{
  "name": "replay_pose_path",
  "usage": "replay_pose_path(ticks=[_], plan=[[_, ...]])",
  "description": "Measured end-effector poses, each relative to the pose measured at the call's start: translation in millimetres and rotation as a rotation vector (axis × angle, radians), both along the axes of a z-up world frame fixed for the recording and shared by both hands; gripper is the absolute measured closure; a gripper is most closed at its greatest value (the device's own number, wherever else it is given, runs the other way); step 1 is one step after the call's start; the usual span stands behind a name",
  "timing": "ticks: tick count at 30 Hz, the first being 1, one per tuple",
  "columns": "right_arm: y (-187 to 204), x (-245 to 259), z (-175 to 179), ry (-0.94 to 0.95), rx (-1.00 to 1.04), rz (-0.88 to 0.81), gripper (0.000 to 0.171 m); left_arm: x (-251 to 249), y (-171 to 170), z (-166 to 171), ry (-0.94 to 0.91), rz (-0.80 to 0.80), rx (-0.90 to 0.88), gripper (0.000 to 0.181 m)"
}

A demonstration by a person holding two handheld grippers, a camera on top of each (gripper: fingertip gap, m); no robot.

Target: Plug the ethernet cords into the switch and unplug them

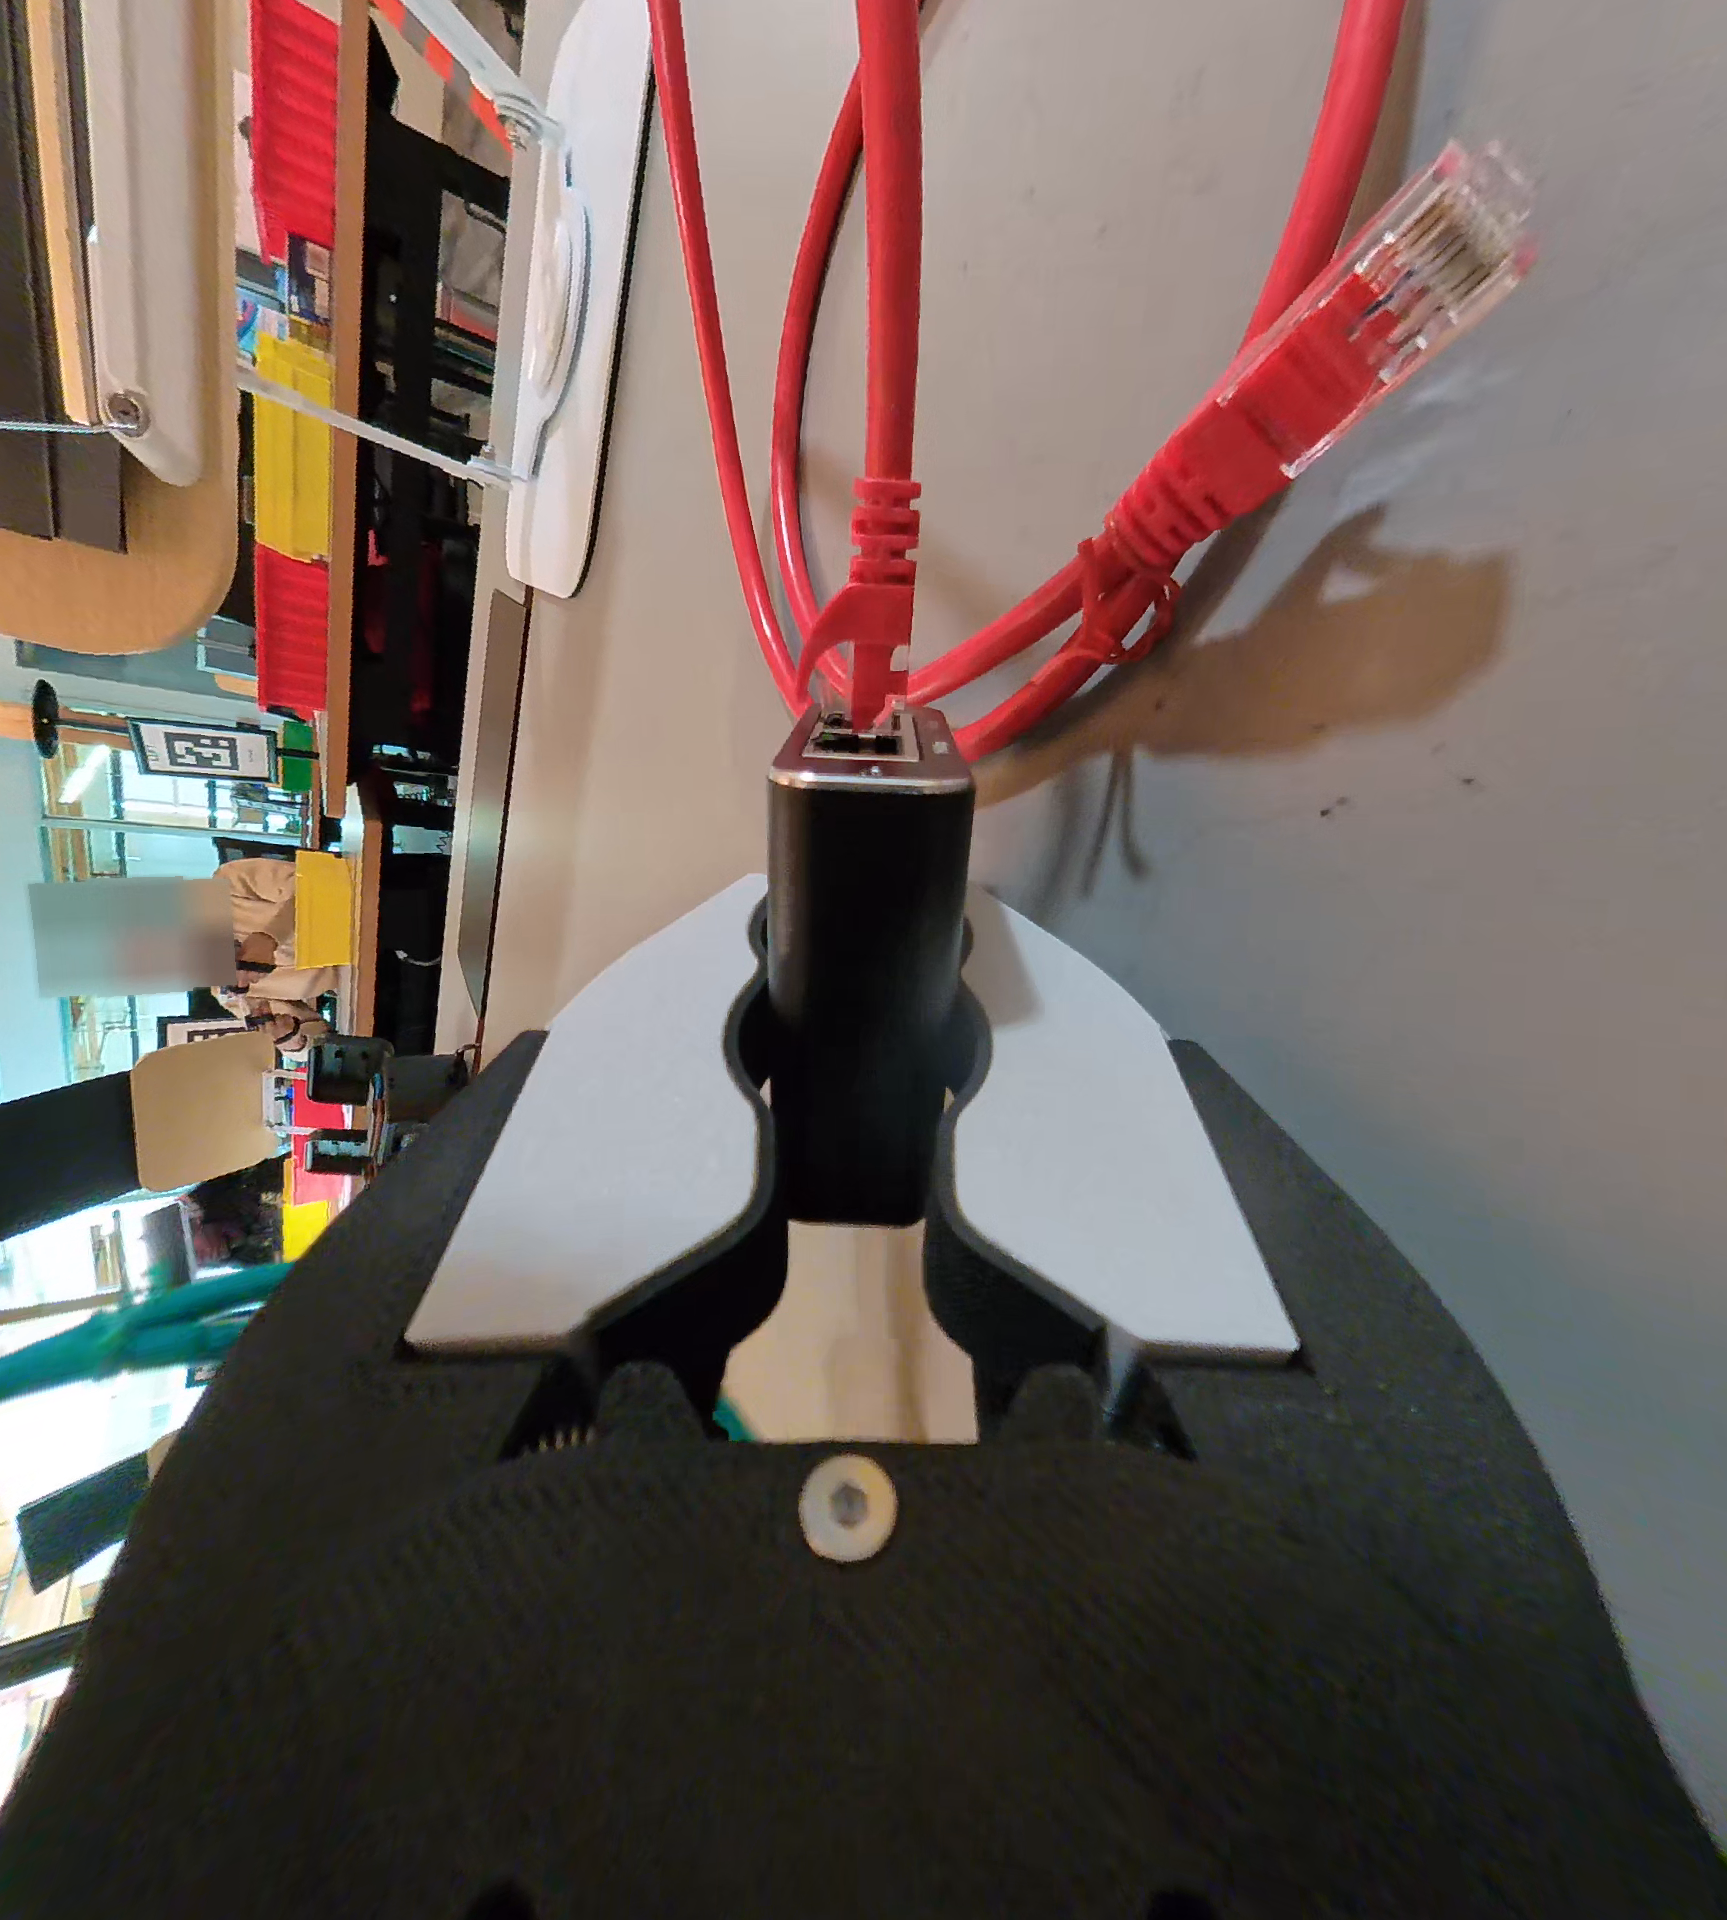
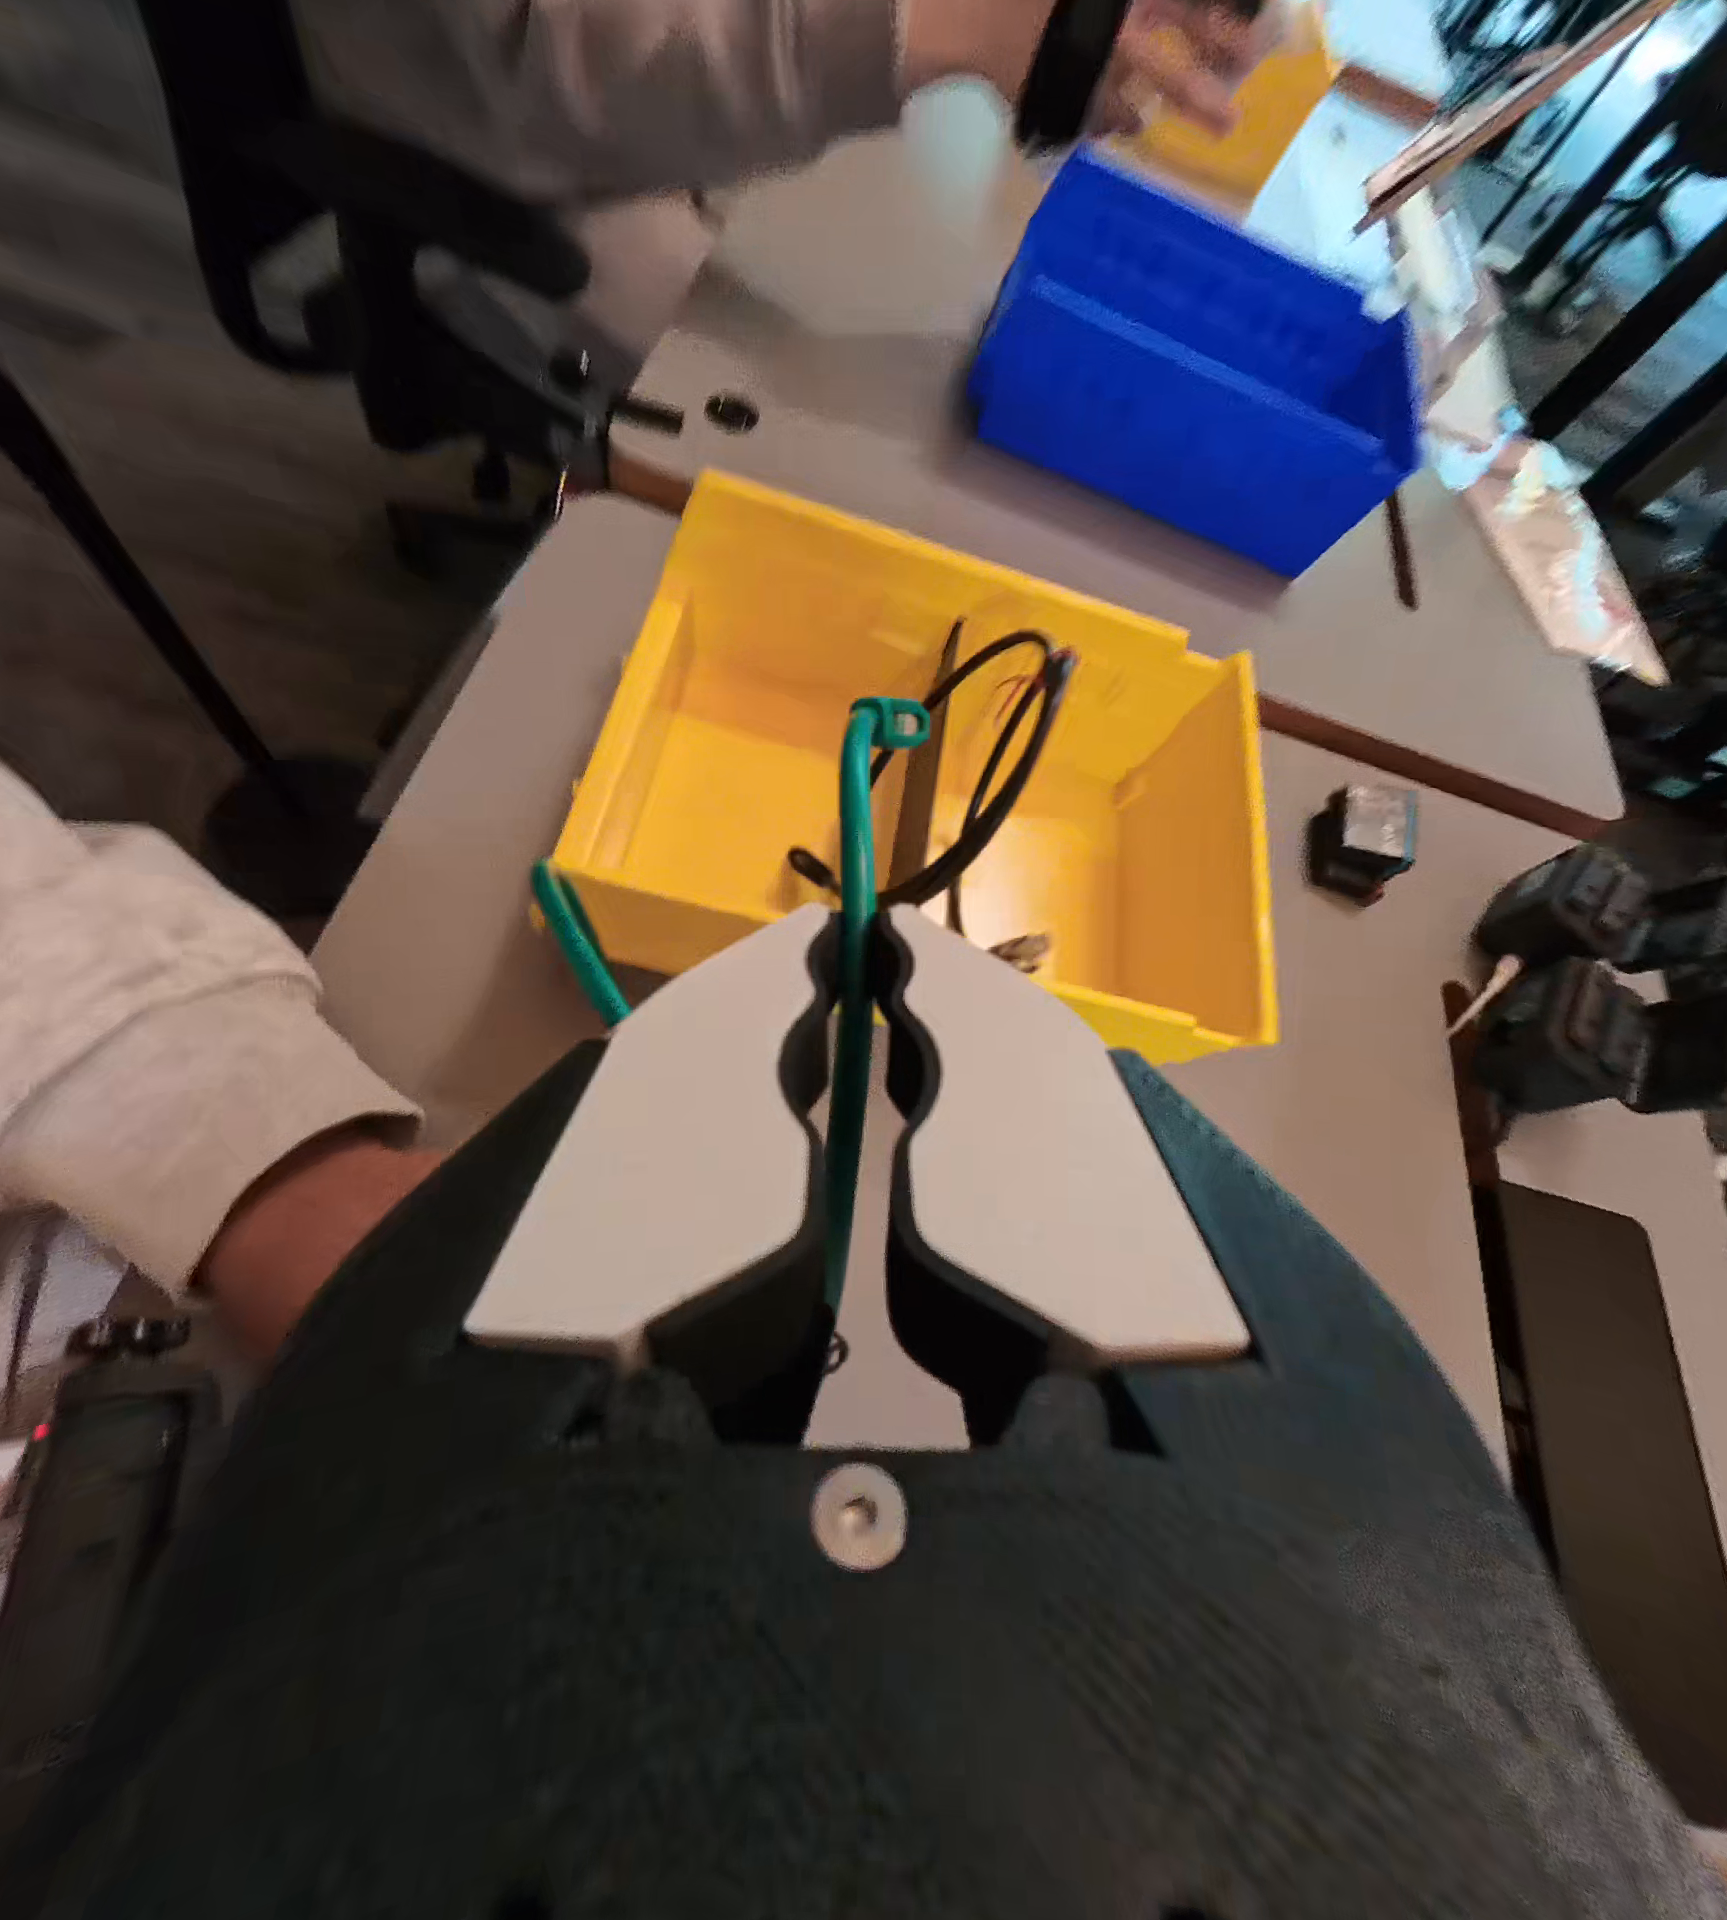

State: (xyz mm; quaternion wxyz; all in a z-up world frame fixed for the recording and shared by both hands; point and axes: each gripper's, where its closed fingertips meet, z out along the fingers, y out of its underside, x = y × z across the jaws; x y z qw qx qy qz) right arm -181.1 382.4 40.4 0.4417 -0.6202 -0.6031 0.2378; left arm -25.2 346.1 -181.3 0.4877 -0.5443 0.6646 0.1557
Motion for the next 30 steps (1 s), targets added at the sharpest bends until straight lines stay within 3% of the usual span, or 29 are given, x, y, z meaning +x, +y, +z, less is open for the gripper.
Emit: replay_pose_path(ticks=[1, 5, 9, 14, 17, 20, 25, 27, 30], plan=[[3, 5, 12, 0.050, 0.021, -0.024, 0.166, 0, 0, 0, 0.000, 0.000, 0.001, 0.153], [17, 50, 69, 0.255, 0.147, -0.191, 0.166, 0, 0, 0, -0.001, -0.006, 0.001, 0.152], [25, 131, 126, 0.402, 0.316, -0.424, 0.165, 0, -1, 0, -0.005, -0.009, -0.006, 0.153], [-4, 222, 143, 0.325, 0.541, -0.615, 0.165, 0, -1, 0, -0.023, -0.015, -0.022, 0.153], [-27, 265, 112, 0.103, 0.681, -0.718, 0.165, 0, -1, 2, -0.061, -0.019, -0.055, 0.153], [-57, 294, 57, -0.129, 0.752, -0.789, 0.165, -1, -1, 2, -0.085, -0.027, -0.077, 0.152], [-128, 307, -36, -0.476, 0.912, -0.813, 0.166, -6, 4, 2, -0.071, -0.013, -0.054, 0.153], [-154, 304, -60, -0.525, 0.946, -0.787, 0.165, -9, 7, 2, -0.074, 0.001, -0.055, 0.153], [-190, 285, -97, -0.389, 0.829, -0.670, 0.165, -13, 11, 2, -0.074, 0.022, -0.045, 0.152]])
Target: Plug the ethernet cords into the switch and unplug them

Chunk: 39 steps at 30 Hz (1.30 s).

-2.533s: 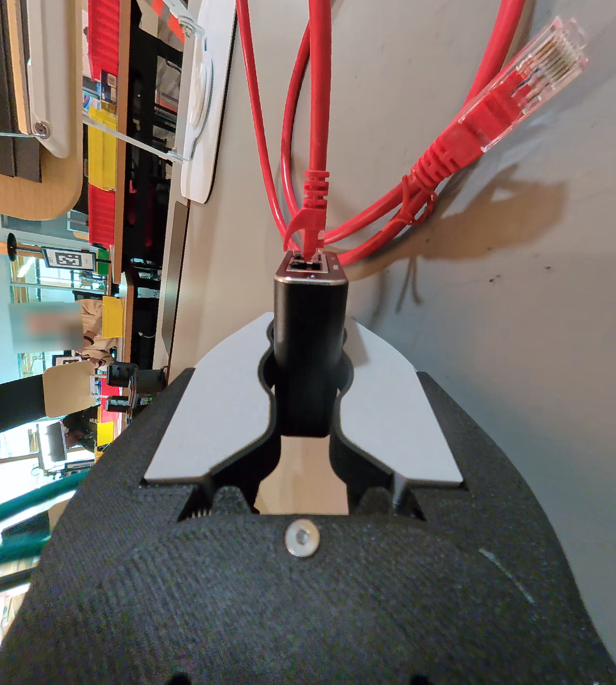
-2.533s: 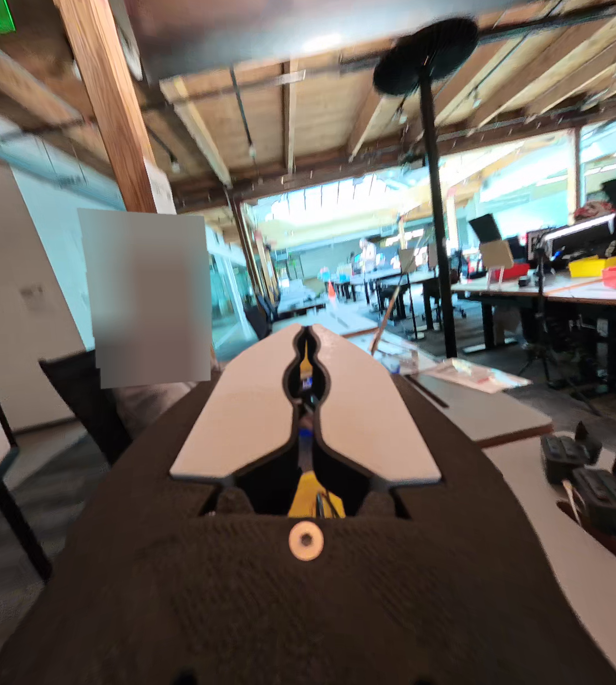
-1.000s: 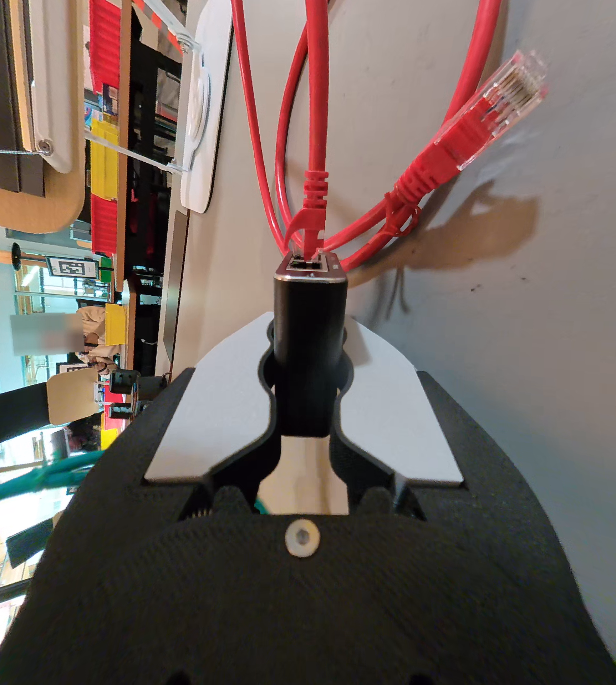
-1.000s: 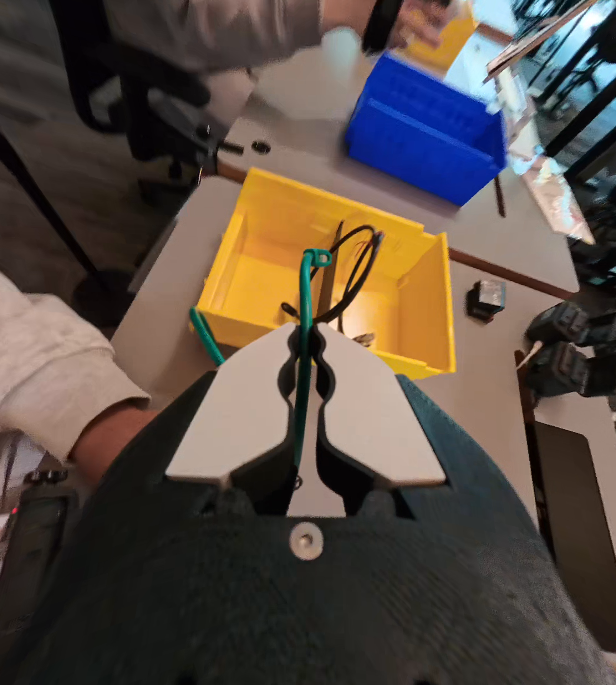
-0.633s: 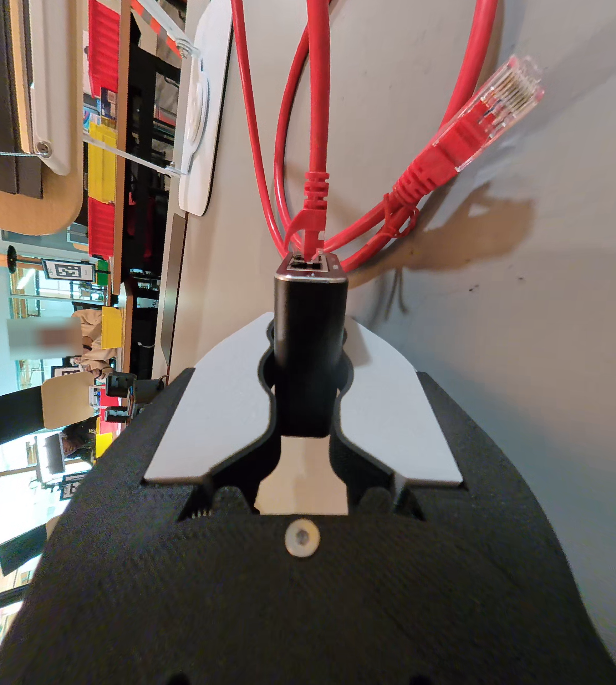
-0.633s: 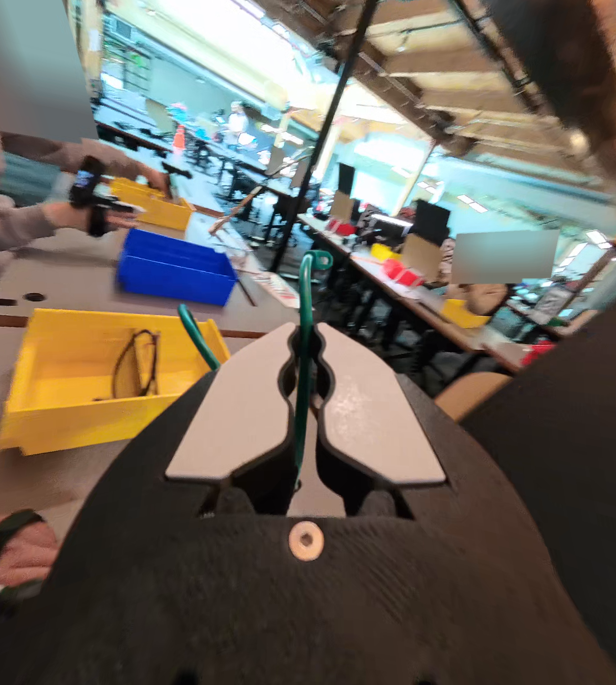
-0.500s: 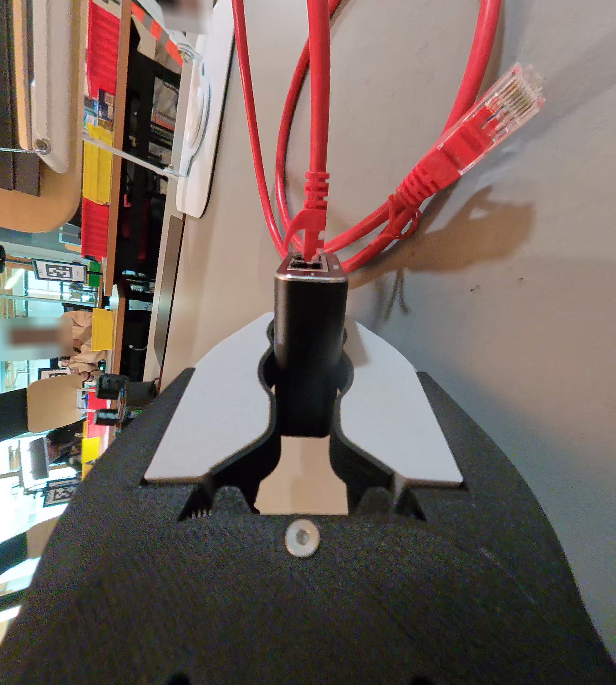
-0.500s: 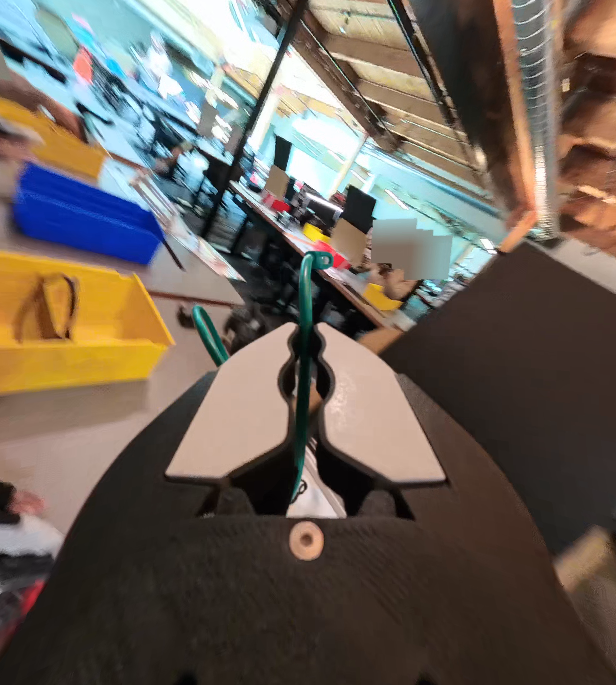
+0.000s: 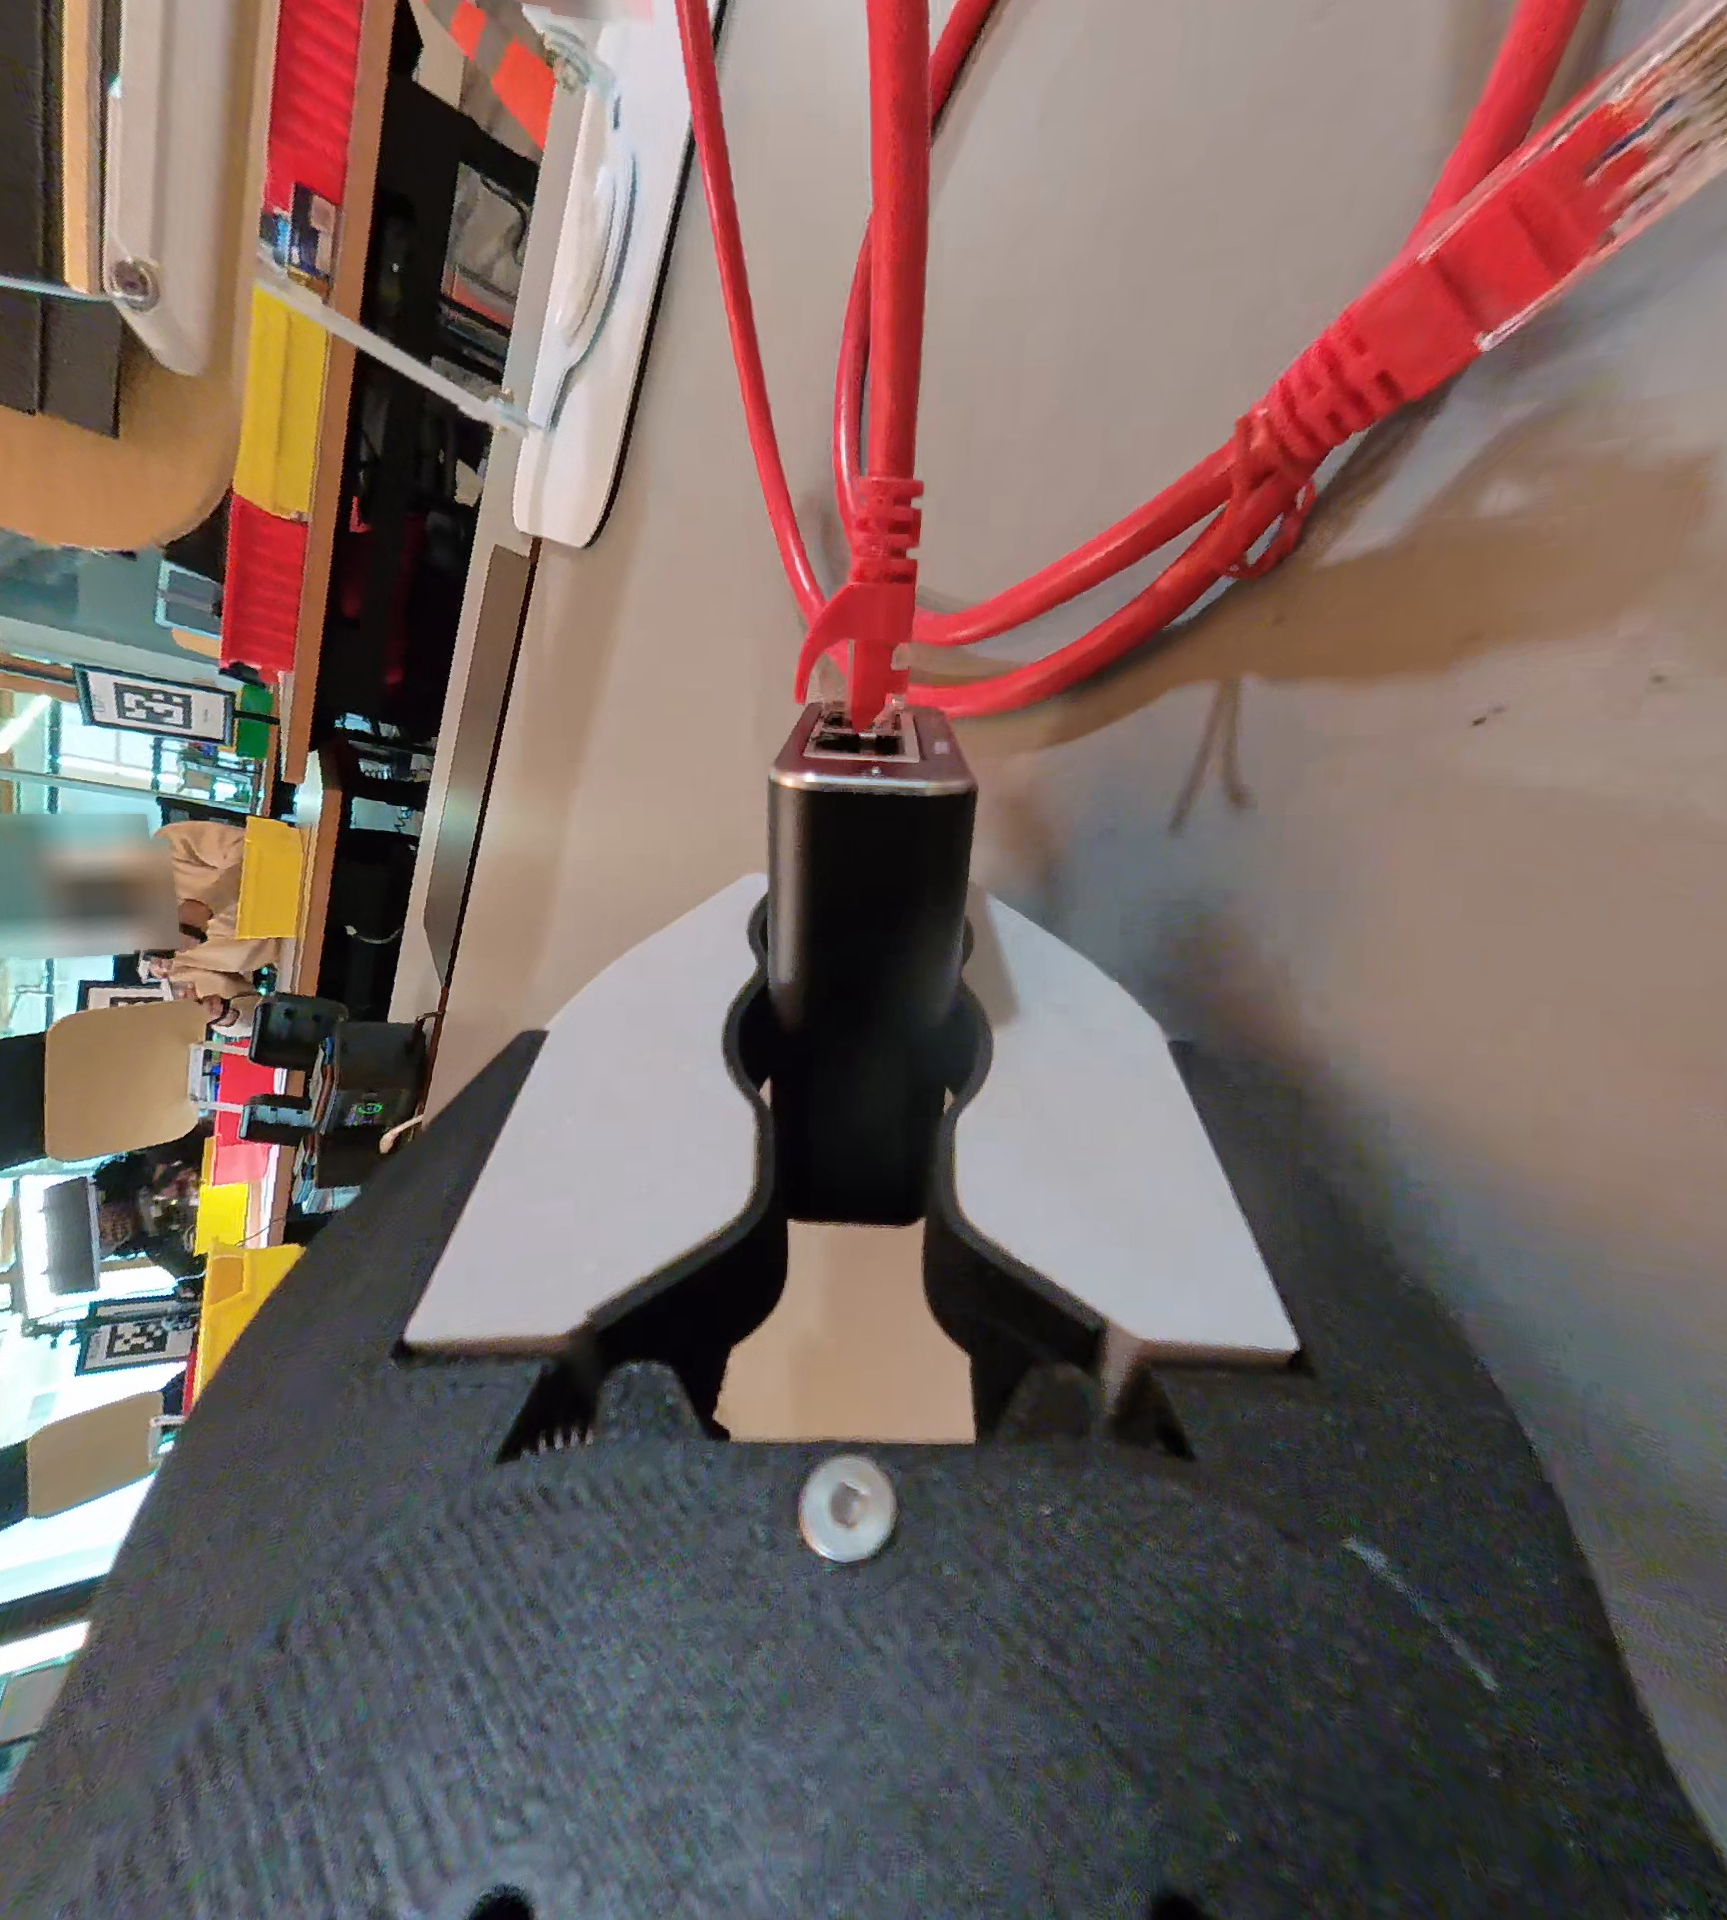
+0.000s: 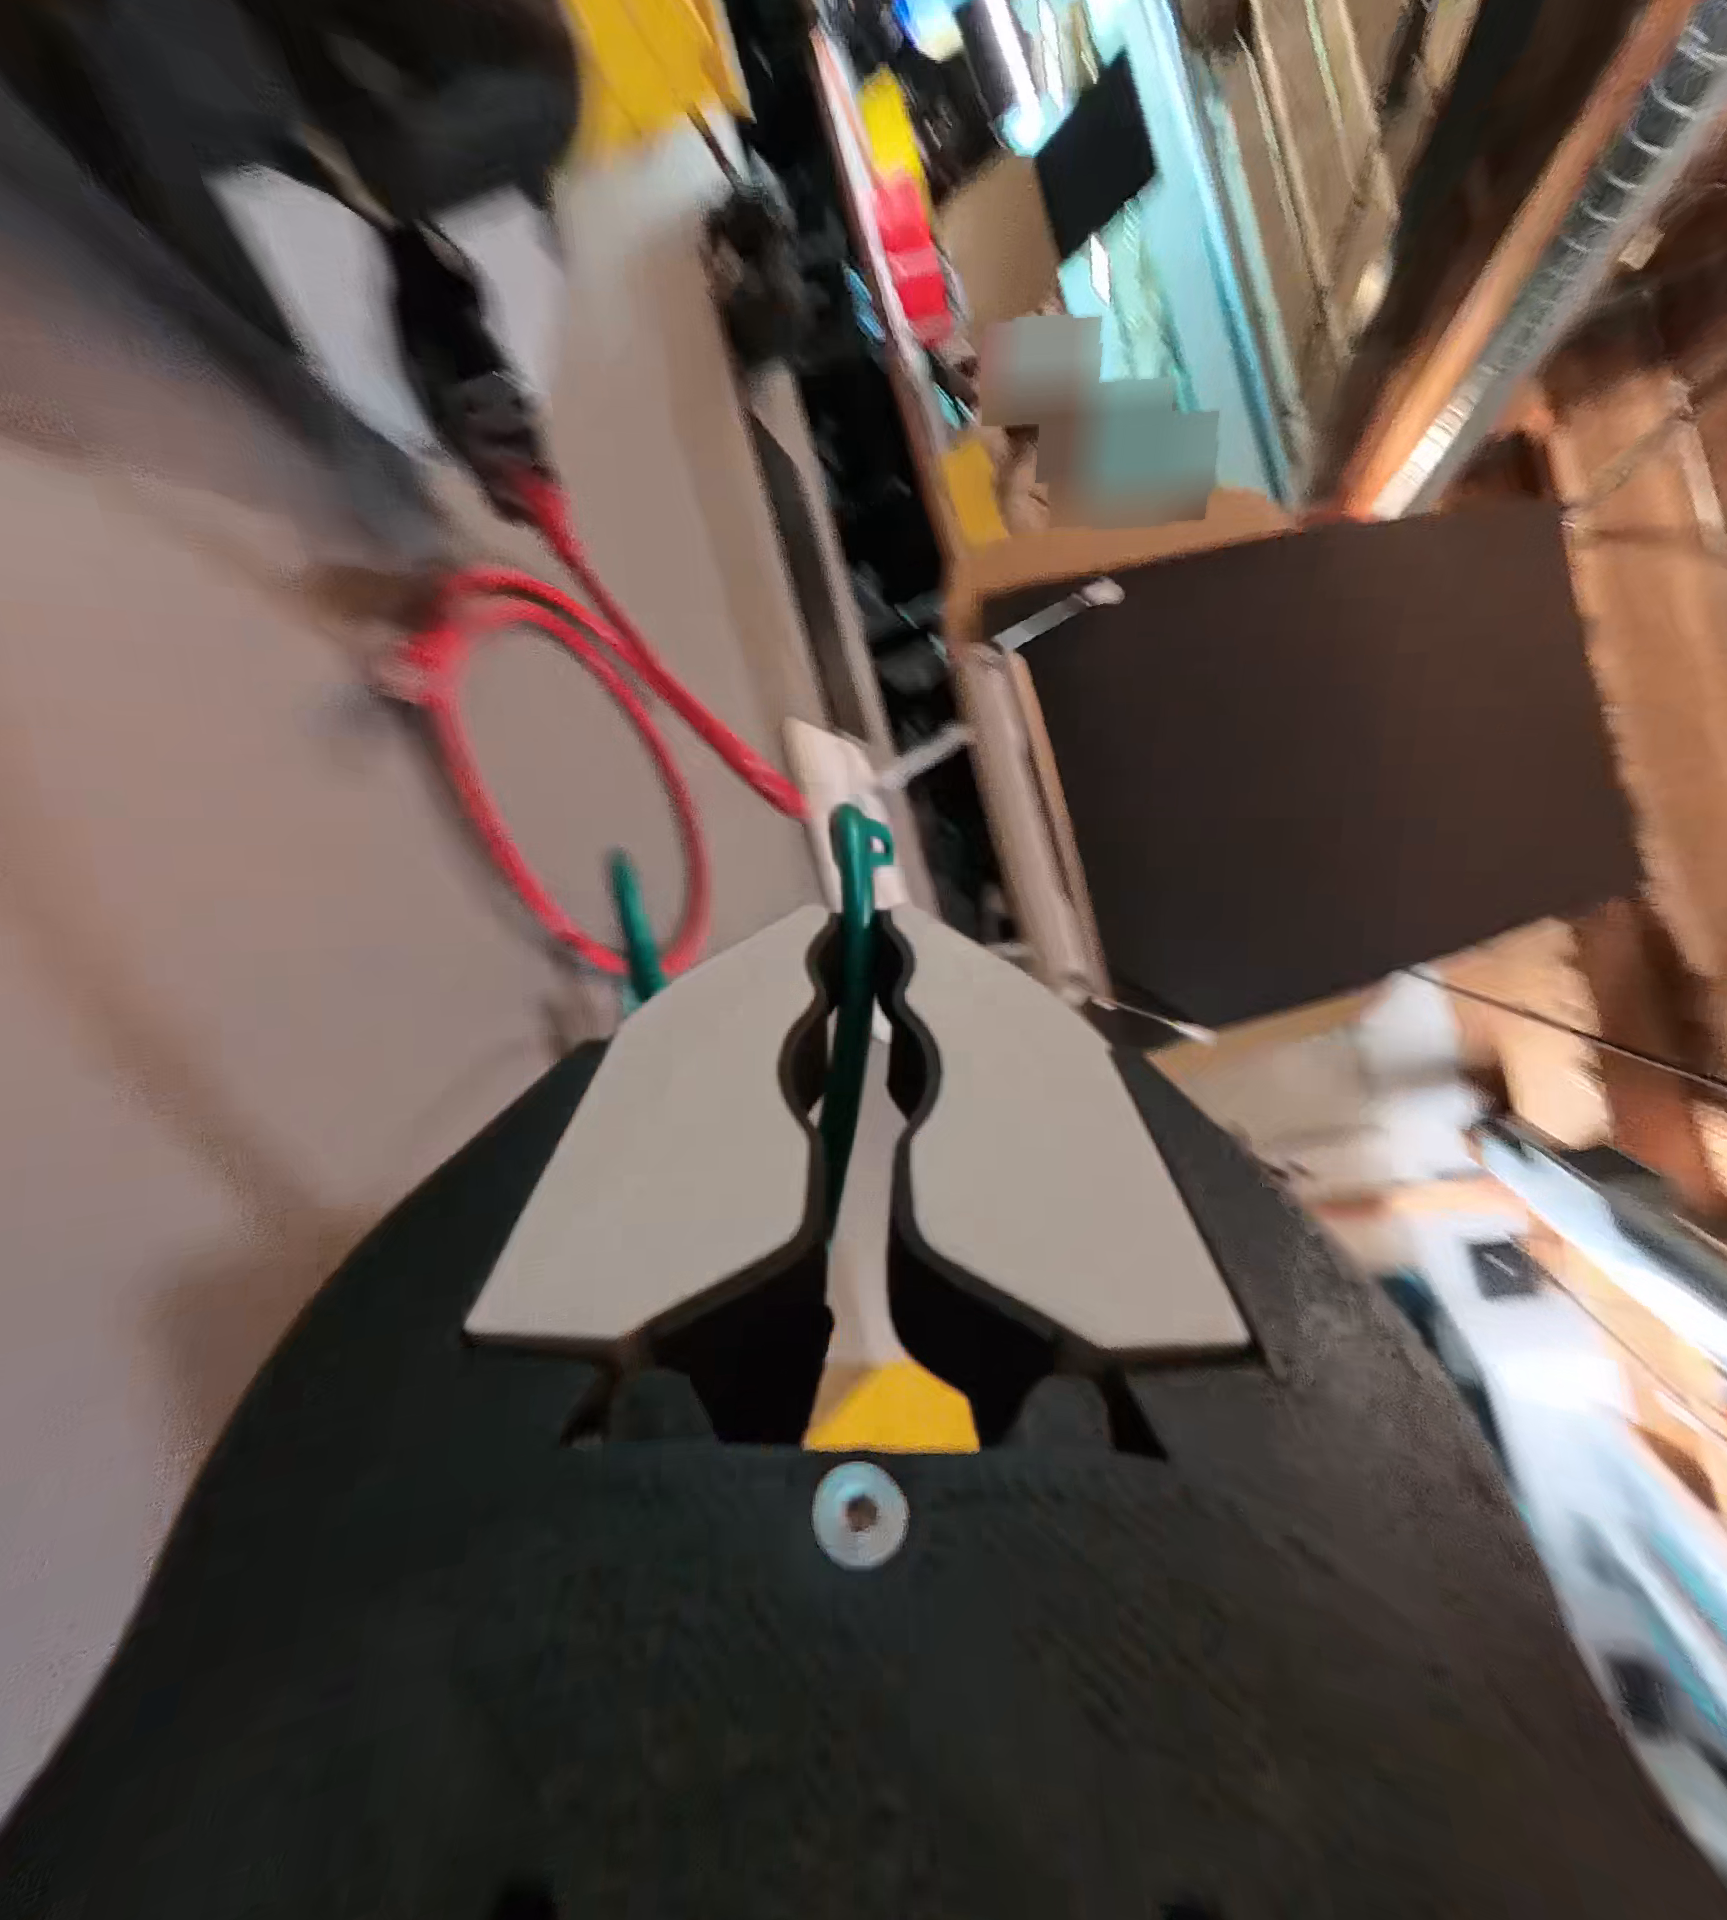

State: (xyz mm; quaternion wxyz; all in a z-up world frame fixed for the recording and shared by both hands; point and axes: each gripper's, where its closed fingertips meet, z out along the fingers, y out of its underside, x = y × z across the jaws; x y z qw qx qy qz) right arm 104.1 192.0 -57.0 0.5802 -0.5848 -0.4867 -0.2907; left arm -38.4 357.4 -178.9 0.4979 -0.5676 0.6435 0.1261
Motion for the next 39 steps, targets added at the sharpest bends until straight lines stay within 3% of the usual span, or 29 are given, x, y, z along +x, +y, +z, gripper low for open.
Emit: replay_pose_path(ticks=[4, 7, 10, 15, 24, 27, 29, 39], plan=[[-24, 3, -34, 0.088, -0.078, 0.052, 0.164, -2, -1, 1, -0.011, 0.010, 0.002, 0.153], [-36, 1, -54, 0.314, -0.184, 0.093, 0.163, -3, -2, 0, -0.003, 0.029, 0.007, 0.153], [-36, 5, -72, 0.253, -0.282, 0.042, 0.139, -3, -3, 0, 0.016, 0.047, 0.025, 0.152], [-35, -2, -86, 0.351, -0.404, 0.018, 0.131, 1, -2, 0, 0.032, 0.048, 0.047, 0.152], [-36, -13, -98, 0.546, -0.574, 0.003, 0.135, 0, 0, 0, 0.006, 0.053, 0.018, 0.153], [-48, -31, -99, 0.652, -0.704, 0.113, 0.110, 0, 0, 0, 0.007, 0.044, 0.016, 0.153], [-49, -35, -96, 0.717, -0.752, 0.129, 0.102, 0, 0, 0, 0.008, 0.038, 0.019, 0.153], [-34, -39, -103, 0.551, -0.625, 0.053, 0.117, 1, 1, -1, 0.012, 0.033, 0.018, 0.153]])
